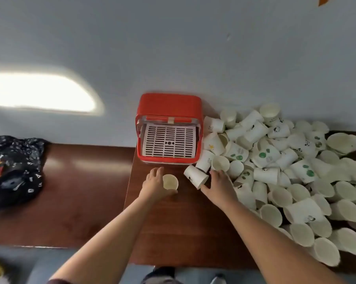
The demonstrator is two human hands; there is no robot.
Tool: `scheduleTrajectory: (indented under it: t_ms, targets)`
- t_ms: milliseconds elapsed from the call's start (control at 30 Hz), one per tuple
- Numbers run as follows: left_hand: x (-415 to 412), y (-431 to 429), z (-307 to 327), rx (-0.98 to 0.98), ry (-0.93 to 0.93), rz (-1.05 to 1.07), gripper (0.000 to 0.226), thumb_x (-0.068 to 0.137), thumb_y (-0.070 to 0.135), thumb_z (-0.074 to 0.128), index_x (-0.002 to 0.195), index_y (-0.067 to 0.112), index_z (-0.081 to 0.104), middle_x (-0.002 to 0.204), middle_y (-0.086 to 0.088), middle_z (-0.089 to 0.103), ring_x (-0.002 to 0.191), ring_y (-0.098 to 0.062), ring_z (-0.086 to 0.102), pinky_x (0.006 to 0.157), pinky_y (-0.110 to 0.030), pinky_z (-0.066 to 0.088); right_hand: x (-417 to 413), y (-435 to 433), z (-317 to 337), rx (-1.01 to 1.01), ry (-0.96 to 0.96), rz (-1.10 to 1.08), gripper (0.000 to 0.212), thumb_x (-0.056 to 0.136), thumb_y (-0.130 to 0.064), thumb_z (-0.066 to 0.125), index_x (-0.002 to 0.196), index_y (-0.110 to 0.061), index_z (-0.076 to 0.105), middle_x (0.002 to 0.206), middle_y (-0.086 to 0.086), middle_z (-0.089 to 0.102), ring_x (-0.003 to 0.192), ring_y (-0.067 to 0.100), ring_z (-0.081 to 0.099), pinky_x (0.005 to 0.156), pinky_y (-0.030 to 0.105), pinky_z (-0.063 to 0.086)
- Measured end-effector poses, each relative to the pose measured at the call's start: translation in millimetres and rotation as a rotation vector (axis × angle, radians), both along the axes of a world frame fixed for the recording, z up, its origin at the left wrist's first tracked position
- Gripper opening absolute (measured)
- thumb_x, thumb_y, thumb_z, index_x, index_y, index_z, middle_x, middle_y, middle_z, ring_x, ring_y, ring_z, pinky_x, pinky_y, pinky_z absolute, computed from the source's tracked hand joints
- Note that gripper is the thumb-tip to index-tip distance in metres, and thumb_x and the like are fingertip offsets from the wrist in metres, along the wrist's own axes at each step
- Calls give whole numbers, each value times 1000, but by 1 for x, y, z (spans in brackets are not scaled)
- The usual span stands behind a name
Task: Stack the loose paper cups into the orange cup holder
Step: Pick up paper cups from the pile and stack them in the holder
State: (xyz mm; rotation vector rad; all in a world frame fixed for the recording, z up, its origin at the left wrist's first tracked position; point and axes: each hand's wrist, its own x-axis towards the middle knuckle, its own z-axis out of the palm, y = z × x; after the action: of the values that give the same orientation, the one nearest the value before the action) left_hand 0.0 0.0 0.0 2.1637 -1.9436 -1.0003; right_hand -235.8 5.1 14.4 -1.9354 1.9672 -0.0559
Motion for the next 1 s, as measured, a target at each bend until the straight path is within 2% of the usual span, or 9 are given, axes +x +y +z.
scheduleTrajectory:
  t_ms: [133,300,400,567,700,800,900,1000]
  targets:
    - [10,-18,-19,50,-18,-181,110,70,55,81,155,18,22,158,-5,24,142,-29,28,111,-49,34,27,-17,-15,4,128,-22,61,85,-48,64,129,-8,48,122,13,53,109,29,54,91,37,48]
    - [14,-23,-41,17,28,-296,93,76,46,78,151,15,31,152,-2,36,139,-26,35,106,-44,41,41,-21,-34,63,201,-30,58,85,-45,68,125,-9,48,119,13,54,105,29,55,86,38,48]
    - [17,-25,-45,-4,90,-284,89,78,44,77,150,14,33,148,-2,41,137,-25,37,106,-43,42,48,-22,-40,86,199,-31,57,84,-44,69,124,-9,49,118,12,54,105,28,55,87,36,46]
    - [40,-28,-35,-74,226,-139,84,77,48,78,144,17,39,141,1,50,130,-20,46,106,-38,43,58,-30,-43,150,179,-22,56,86,-43,66,125,-8,47,126,13,53,109,29,55,90,37,46]
    - [66,-38,-11,-157,331,-23,70,75,39,82,130,19,44,125,1,58,113,-17,55,93,-32,46,67,-35,-22,253,52,29,61,79,-45,69,125,-14,43,128,9,47,105,29,57,80,37,47]
    - [82,-47,6,-187,311,83,75,75,35,83,135,16,43,132,-2,54,113,-12,49,92,-29,41,73,-41,5,261,-101,83,59,78,-44,69,124,-19,41,124,3,42,99,23,56,71,31,41]
    - [88,-60,19,-231,303,187,78,78,35,82,141,17,40,139,-3,45,113,-9,43,93,-29,38,78,-60,33,185,-254,94,60,81,-44,69,130,-21,41,125,-2,38,100,14,49,78,26,40]
    - [87,-79,25,-258,321,256,80,79,38,81,145,21,41,140,-2,42,113,-10,44,92,-30,39,81,-83,47,93,-375,58,63,82,-39,71,134,-19,40,127,0,37,107,12,45,85,24,40]
